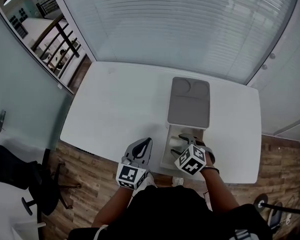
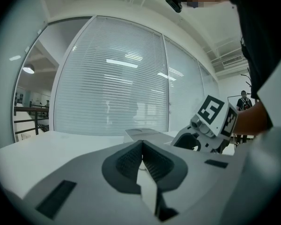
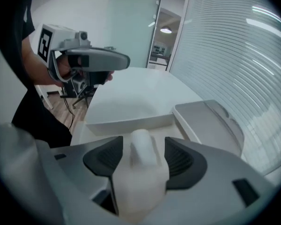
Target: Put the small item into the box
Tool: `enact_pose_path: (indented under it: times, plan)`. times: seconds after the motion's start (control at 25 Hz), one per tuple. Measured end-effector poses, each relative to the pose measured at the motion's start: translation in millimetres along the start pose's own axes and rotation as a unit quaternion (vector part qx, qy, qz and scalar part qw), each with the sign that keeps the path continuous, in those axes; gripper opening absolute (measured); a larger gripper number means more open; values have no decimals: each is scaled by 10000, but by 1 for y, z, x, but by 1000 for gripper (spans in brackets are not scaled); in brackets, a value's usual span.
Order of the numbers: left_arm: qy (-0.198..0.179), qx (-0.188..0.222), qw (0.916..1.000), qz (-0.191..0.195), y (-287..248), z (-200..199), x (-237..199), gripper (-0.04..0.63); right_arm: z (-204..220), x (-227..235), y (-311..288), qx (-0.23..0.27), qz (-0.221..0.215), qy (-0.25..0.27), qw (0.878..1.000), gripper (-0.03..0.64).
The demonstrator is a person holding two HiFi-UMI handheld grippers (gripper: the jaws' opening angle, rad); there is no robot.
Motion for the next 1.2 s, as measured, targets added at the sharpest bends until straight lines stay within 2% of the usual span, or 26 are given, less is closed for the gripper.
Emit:
enact_pose_path:
  times: [0.12,0.28,0.4,0.6,0.8,1.0,1.2]
  plan:
    - [19,37,10000,52,-4,-3,1,14,-11,10,15,610,183,-438,9970,273]
    - [2,24,9999,102,-7,-4,3,14,-20,29,36,1381,711,-953,9833,269]
    - [22,65,9999,122,-8,-6,4,14,-27,42,56,1958,1127,-1297,9655,235]
    - [-61,125,9997,215,-13,-15,9,14,-35,62,94,2770,2051,-1376,9286,111]
    - [-245,268,9987,363,-19,-31,20,14,-28,78,116,3006,2524,-1553,9065,6]
    - [-629,345,9964,459,-23,-43,31,14,-28,86,129,3269,2824,-1492,8895,5]
    - [-613,367,9963,488,-27,-48,33,14,-27,86,146,3303,3118,-1448,8790,3]
Point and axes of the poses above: the fingertips, and each gripper's own axes: y backward along the fingers, x to its right, z out of its underside, the point moved 4 cm from there along y, backward along the fingers, and after that the axes turned 8 degrees about y, right-handed, at the moved point
